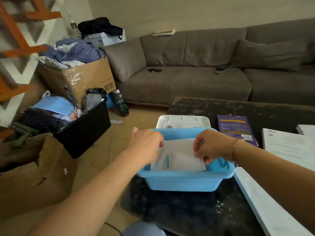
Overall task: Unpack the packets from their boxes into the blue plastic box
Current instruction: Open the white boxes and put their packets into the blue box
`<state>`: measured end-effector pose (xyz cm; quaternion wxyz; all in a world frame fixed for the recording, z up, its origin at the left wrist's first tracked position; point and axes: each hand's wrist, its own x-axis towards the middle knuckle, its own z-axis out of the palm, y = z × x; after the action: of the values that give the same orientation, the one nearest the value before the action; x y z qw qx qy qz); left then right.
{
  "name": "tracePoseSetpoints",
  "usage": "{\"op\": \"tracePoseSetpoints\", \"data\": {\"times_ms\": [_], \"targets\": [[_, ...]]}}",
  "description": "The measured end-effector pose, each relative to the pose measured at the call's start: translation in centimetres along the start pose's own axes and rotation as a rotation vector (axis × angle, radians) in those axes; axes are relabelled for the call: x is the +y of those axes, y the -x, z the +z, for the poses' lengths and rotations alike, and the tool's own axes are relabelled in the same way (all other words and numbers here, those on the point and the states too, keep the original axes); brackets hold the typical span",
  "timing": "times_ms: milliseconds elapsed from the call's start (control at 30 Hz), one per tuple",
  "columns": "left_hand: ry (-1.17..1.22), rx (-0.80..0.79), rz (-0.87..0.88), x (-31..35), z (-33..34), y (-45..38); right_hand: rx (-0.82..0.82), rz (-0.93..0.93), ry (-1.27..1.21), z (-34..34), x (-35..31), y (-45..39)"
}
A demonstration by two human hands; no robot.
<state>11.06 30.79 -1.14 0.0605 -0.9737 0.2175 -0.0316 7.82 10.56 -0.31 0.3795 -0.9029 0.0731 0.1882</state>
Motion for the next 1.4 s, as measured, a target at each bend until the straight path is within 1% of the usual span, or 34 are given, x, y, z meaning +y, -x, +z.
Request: {"op": "tracePoseSetpoints", "data": {"times_ms": [67, 200, 300, 433, 500, 600, 700, 900, 1033, 1100, 1167, 1200, 1233, 1267, 1333, 1400], "targets": [[-0.129, -0.044, 0.034, 0.7, 0.7, -0.5, -0.007, -0.005, 0.093, 0.5, 0.0, -0.9], [-0.232, -0.144, 0.079, 1.2, 1.6, -0.9, -0.039, -0.022, 0.359, 1.9, -0.2, -2.5], [-0.297, -0.197, 0.091, 1.3, 1.8, -1.1, -0.087, -0.006, 0.396, 3.1, 0.2, -3.5], [-0.363, -0.251, 0.118, 1.8, 2.0, -1.1, -0.062, -0.018, 0.529, 3.9, 1.1, -4.2], [-0.390, -0.268, 0.130, 1.9, 2.4, -1.3, -0.086, -0.017, 0.561, 3.9, 1.4, -4.3], [-0.384, -0.314, 0.156, 1.6, 2.9, -1.7, -0.100, -0.023, 0.592, 3.8, 1.5, -4.3], [-0.378, -0.322, 0.190, 1.5, 3.3, -1.9, -0.143, -0.042, 0.639, 3.8, 1.5, -4.1], [-0.348, -0.356, 0.201, 1.7, 3.6, -2.2, -0.191, -0.120, 0.700, 4.1, 1.3, -3.9], [-0.371, -0.390, 0.210, 1.9, 3.5, -2.2, -0.249, -0.144, 0.736, 4.0, 1.0, -3.4], [-0.377, -0.430, 0.208, 2.0, 2.7, -2.1, -0.256, -0.153, 0.761, 4.0, 0.8, -3.1], [-0.292, -0.469, 0.197, 1.7, 1.1, -1.9, -0.233, -0.165, 0.782, 3.6, 0.5, -2.5], [-0.198, -0.446, 0.180, 1.6, -0.1, -2.0, -0.198, -0.178, 0.775, 3.0, 0.2, -2.0], [-0.077, -0.379, 0.155, 1.5, -1.3, -2.1, -0.145, -0.196, 0.739, 2.3, -0.1, -1.5], [0.063, -0.268, 0.132, 1.5, -2.5, -2.0, -0.072, -0.220, 0.672, 1.3, -0.4, -0.8], [0.346, 0.046, 0.137, 2.2, -4.2, -1.7, 0.099, -0.284, 0.504, -1.1, -0.6, 1.1], [0.606, 0.400, 0.221, 4.4, -5.1, -0.8, 0.272, -0.341, 0.359, -3.2, -0.1, 3.8]]}}
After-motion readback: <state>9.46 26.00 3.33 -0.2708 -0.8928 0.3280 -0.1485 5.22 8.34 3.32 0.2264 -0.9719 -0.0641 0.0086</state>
